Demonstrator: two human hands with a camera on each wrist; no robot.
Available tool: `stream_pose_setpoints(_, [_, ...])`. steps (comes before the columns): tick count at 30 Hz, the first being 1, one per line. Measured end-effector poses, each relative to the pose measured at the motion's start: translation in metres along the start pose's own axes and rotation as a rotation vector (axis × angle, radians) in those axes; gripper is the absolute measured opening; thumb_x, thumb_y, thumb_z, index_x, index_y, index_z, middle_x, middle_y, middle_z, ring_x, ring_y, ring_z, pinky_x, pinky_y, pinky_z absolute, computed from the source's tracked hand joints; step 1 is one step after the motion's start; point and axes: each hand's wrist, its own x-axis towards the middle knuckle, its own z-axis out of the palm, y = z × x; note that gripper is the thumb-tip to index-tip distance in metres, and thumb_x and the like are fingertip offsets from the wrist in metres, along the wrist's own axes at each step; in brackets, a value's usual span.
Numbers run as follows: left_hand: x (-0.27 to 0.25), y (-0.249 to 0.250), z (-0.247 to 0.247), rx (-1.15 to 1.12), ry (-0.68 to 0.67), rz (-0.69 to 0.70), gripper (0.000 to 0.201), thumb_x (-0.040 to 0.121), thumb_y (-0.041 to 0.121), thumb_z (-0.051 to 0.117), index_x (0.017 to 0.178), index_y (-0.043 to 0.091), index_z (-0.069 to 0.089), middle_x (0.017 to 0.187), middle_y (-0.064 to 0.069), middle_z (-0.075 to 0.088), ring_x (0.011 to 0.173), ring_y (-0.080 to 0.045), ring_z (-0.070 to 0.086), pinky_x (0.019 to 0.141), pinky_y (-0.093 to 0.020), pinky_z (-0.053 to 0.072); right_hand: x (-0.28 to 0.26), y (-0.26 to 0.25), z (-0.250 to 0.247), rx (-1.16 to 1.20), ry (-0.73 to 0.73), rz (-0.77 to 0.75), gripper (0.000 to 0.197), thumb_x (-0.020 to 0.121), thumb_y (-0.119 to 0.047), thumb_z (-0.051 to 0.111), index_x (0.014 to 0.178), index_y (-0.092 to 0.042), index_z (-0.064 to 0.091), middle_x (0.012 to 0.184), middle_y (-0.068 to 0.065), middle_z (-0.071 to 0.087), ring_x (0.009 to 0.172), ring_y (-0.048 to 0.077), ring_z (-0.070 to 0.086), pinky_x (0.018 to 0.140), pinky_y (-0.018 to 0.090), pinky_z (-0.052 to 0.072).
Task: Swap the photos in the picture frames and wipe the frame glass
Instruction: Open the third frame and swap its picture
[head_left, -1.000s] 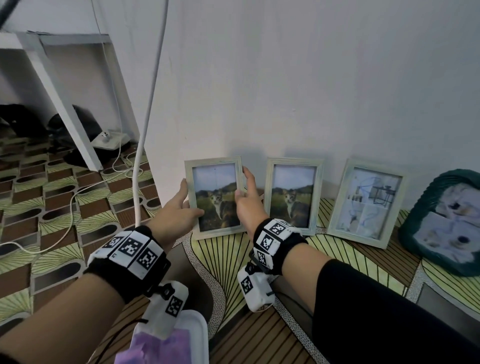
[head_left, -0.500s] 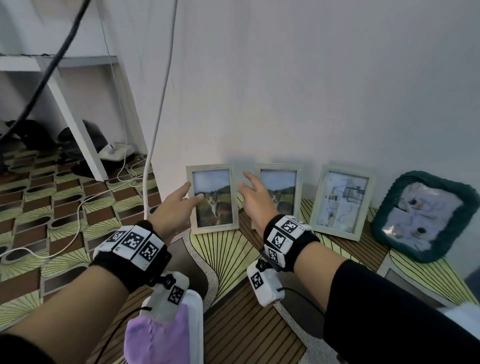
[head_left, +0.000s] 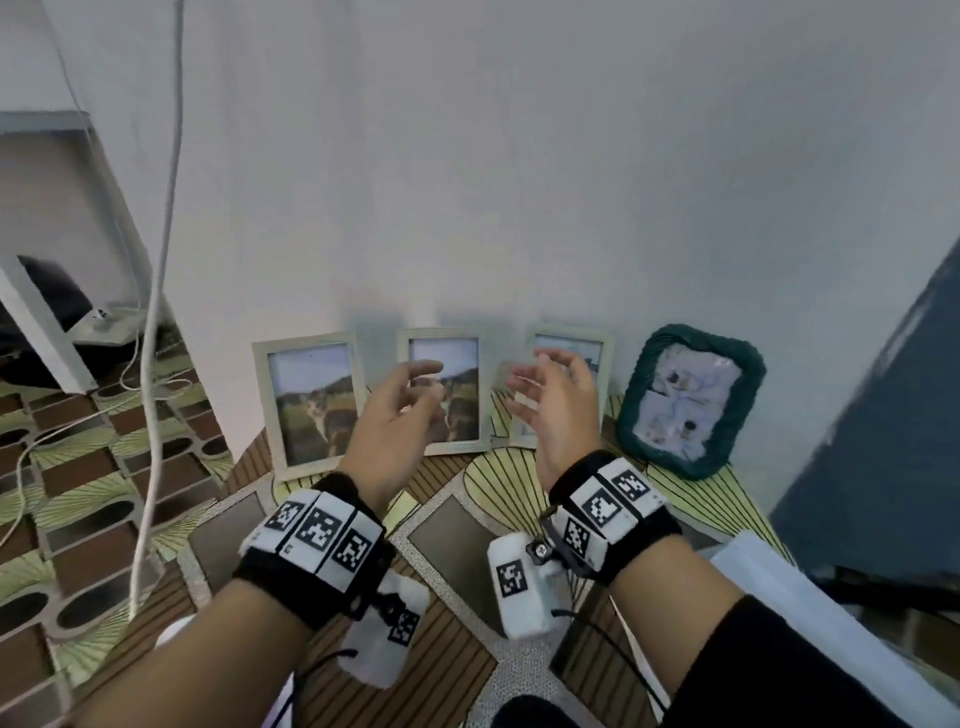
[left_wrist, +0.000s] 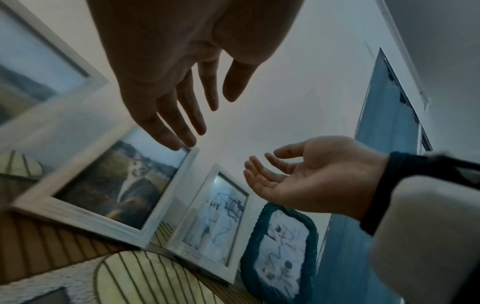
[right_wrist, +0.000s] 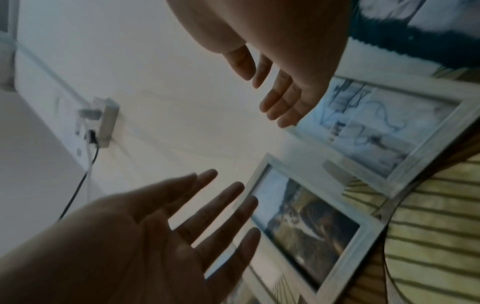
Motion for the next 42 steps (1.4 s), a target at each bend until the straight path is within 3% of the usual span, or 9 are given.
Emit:
stream_pose_setpoints(7, [0.051,-0.007,0.057,-0.019,-0.184,-0.091,0.039,0.103,0.027,0.043,0.140,0.037,0.043,0.133,-0.003,0.052,0.108,-0.021,0.058,0.090,-0.044,0.055,0.058,-0.023,-0.046,-0.123,0.318,-0.017,0.020,0.097,-0.004,0.040,0.106,-0.012,0.056,0.085,0.001,0.056,0.061,0.007,0.054,0.049,0.019,0.044])
stream_pose_setpoints(10, [0.071,-0.015,0.077,0.039,-0.227,-0.149,0.051,0.102,0.022,0.043,0.149,0.036,0.031,0.135,-0.006,0.048,0.090,-0.012,0.055,0.072,-0.029,0.054,0.079,-0.016,-0.062,-0.320,0.298,0.043,0.013,0.099,-0.005,0.039,0.104,-0.009,0.050,0.088,0.007,0.050,0.062,0.008,0.042,0.056,0.019,0.041])
stream_pose_setpoints(13, [0.087,-0.030,0.095,0.060,-0.229,-0.200,0.058,0.101,0.015,0.043,0.153,0.031,0.023,0.104,0.004,0.057,0.071,-0.005,0.046,0.068,-0.028,0.048,0.089,-0.003,-0.073,-0.451,0.219,0.159,0.013,0.100,-0.011,0.040,0.108,-0.012,0.050,0.085,0.005,0.047,0.079,0.021,0.049,0.079,0.031,0.042])
stream_pose_setpoints(15, [0.092,-0.039,0.103,0.067,-0.234,-0.221,0.059,0.102,0.016,0.041,0.153,0.034,0.018,0.114,0.001,0.058,0.067,-0.001,0.039,0.062,-0.024,0.048,0.094,0.007,-0.077,-0.513,0.179,0.196,0.028,0.102,-0.014,0.039,0.121,-0.003,0.056,0.088,0.007,0.050,0.080,0.022,0.049,0.082,0.033,0.042])
stream_pose_setpoints(20, [0.099,-0.055,0.114,0.067,-0.265,-0.304,0.060,0.101,0.019,0.041,0.152,0.038,0.015,0.161,-0.001,0.019,0.134,-0.029,0.040,0.098,-0.050,0.049,0.094,0.012,-0.083,-0.568,0.099,0.252,0.038,0.102,-0.008,0.037,0.135,0.007,0.048,0.077,-0.006,0.042,0.068,0.009,0.043,0.087,0.036,0.043])
stream_pose_setpoints(26, [0.099,-0.056,0.108,0.024,-0.225,-0.362,0.061,0.099,0.012,0.043,0.150,0.039,0.023,0.154,-0.011,0.035,0.132,-0.035,0.045,0.088,-0.044,0.054,0.077,-0.006,-0.078,-0.478,0.044,0.289,0.040,0.096,0.007,0.035,0.130,0.004,0.054,0.078,0.001,0.047,0.077,0.018,0.051,0.094,0.038,0.045])
stream_pose_setpoints(30, [0.092,-0.031,0.095,-0.069,-0.247,-0.302,0.058,0.100,0.010,0.043,0.149,0.037,0.029,0.142,-0.003,0.050,0.112,-0.026,0.061,0.091,-0.047,0.055,0.065,-0.023,-0.071,-0.425,0.052,0.244,0.038,0.090,0.013,0.032,0.124,0.013,0.049,0.121,0.031,0.055,0.121,0.045,0.051,0.106,0.052,0.040])
stream_pose_setpoints(36, [0.061,0.019,0.065,-0.079,-0.254,-0.077,0.047,0.102,0.019,0.046,0.143,0.041,0.041,0.134,-0.001,0.058,0.118,-0.024,0.058,0.089,-0.038,0.052,0.030,-0.061,-0.075,-0.246,-0.012,0.086,0.037,0.098,-0.003,0.041,0.127,-0.022,0.052,0.101,-0.001,0.066,0.064,-0.001,0.069,0.050,0.019,0.053])
stream_pose_setpoints(42, [-0.020,0.050,0.032,-0.150,-0.253,0.208,0.043,0.086,0.031,0.064,0.127,0.044,0.059,0.106,0.000,0.073,0.095,-0.019,0.069,0.088,-0.035,0.057,-0.034,-0.085,-0.085,-0.209,-0.073,-0.134,0.017,0.101,-0.027,0.053,0.112,-0.039,0.058,0.111,-0.002,0.068,0.093,0.009,0.071,0.071,0.027,0.060])
